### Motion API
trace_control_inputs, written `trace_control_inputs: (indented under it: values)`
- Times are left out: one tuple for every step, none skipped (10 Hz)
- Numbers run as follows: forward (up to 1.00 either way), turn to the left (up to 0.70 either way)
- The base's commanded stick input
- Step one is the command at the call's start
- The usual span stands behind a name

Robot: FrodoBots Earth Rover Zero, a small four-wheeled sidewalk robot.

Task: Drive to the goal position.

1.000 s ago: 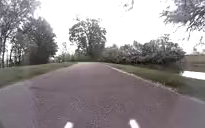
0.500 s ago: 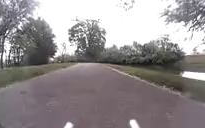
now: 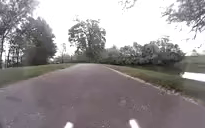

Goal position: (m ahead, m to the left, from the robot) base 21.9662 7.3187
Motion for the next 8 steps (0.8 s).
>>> trace_control_inputs:
  values:
    - [0.7, 0.0]
    - [0.7, 0.0]
    - [0.7, 0.0]
    - [0.7, 0.0]
    - [0.7, 0.0]
    - [0.7, 0.0]
    - [0.7, 0.0]
    - [0.7, 0.0]
